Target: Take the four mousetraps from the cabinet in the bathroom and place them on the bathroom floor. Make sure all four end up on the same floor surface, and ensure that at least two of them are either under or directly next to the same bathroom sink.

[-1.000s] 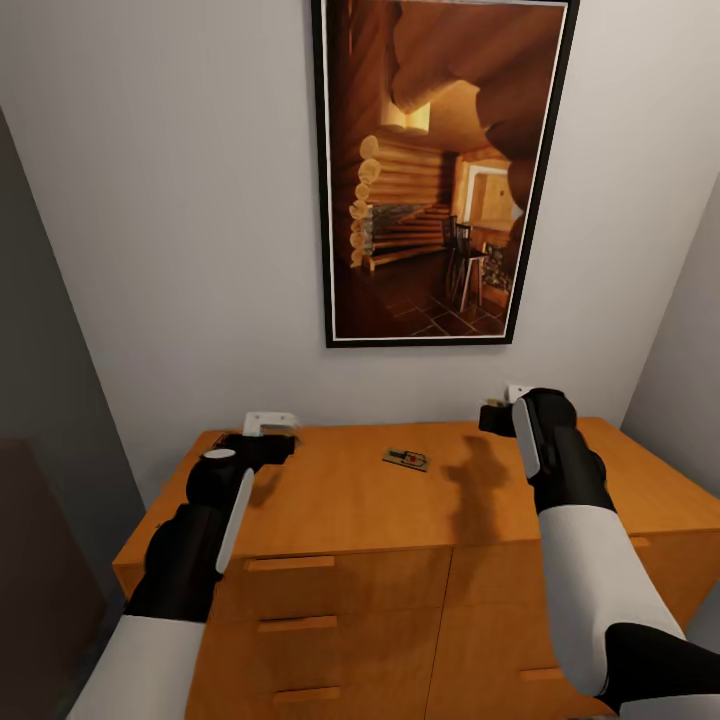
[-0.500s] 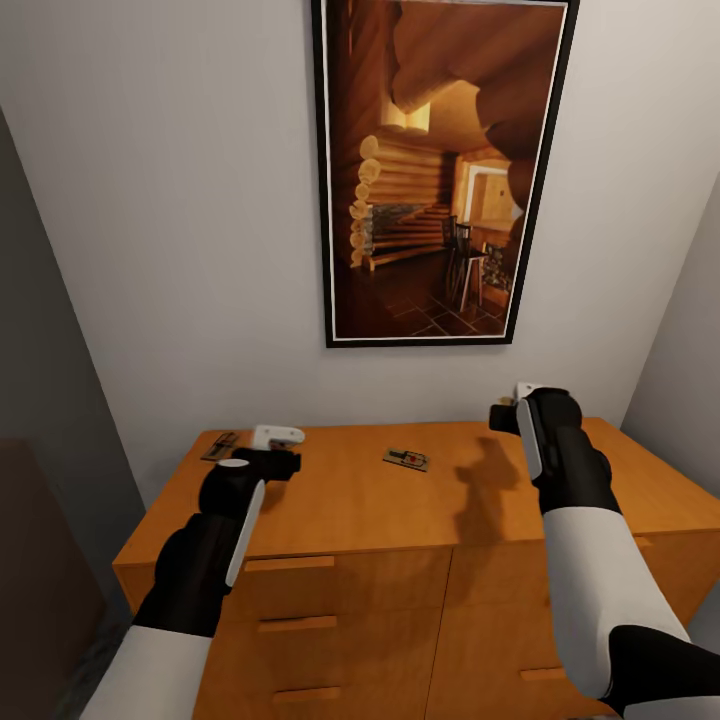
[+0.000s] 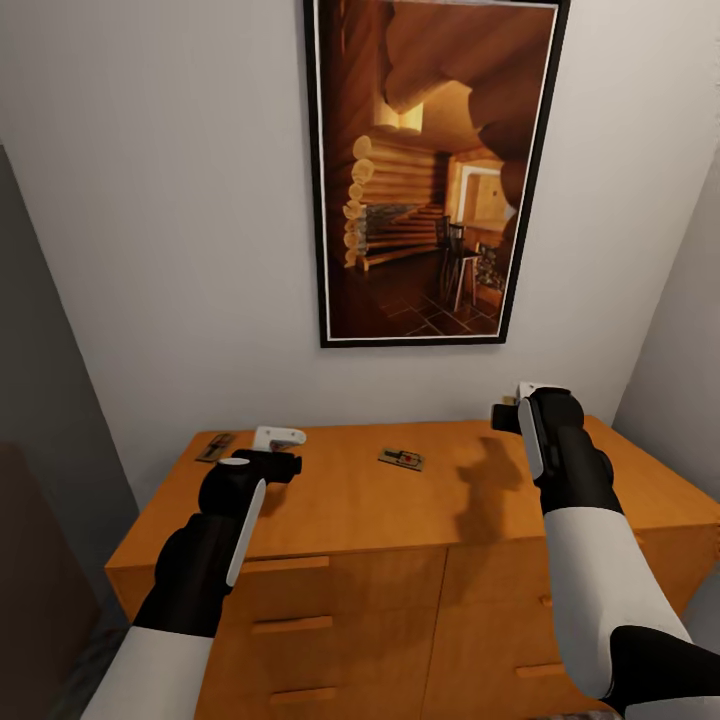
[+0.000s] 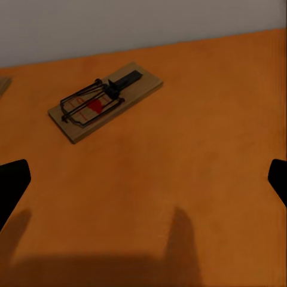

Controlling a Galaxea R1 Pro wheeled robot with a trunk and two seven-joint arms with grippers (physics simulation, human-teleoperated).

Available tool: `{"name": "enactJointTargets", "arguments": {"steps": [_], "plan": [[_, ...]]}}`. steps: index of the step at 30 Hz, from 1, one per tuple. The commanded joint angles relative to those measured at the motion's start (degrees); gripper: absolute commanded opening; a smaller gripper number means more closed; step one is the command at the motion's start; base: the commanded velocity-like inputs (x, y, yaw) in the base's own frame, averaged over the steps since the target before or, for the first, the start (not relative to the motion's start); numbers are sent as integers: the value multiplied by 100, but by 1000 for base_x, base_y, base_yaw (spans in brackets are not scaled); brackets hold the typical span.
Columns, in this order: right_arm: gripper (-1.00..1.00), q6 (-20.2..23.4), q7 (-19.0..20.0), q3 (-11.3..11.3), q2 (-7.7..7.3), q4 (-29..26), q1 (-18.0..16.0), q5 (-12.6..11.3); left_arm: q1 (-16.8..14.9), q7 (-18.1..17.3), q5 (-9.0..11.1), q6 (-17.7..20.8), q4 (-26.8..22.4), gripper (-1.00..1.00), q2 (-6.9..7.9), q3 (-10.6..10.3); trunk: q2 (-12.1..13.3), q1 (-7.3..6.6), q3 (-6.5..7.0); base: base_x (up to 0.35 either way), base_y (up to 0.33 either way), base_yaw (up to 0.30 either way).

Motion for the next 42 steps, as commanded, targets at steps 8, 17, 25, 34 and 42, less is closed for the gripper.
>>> {"name": "enactJointTargets", "arguments": {"steps": [8, 17, 25, 34, 42], "plan": [[-100, 25, 25, -12, 6, 2, -6, 45, -4, 8, -21, 22, -14, 100, 2, -6, -4, 0, -7, 0, 0, -37], [-100, 25, 22, -12, 1, 10, -6, 37, -4, 8, -21, 22, -15, 100, 3, -6, -4, 0, -7, 0, 41, -3], [-100, 25, 24, -12, 2, 12, -6, 29, -4, 8, -21, 23, -30, 100, 5, -6, -4, 0, -7, 0, 277, 0], [-100, 25, 24, -13, -2, 12, -6, 22, -4, 8, -21, 29, -57, 100, 11, -6, -4, 0, -7, 0, 321, 0], [-100, 25, 24, -14, 4, 20, -6, 11, -4, 8, -21, 26, -52, 100, 11, -6, -4, 0, -7, 0, 237, 0]]}}
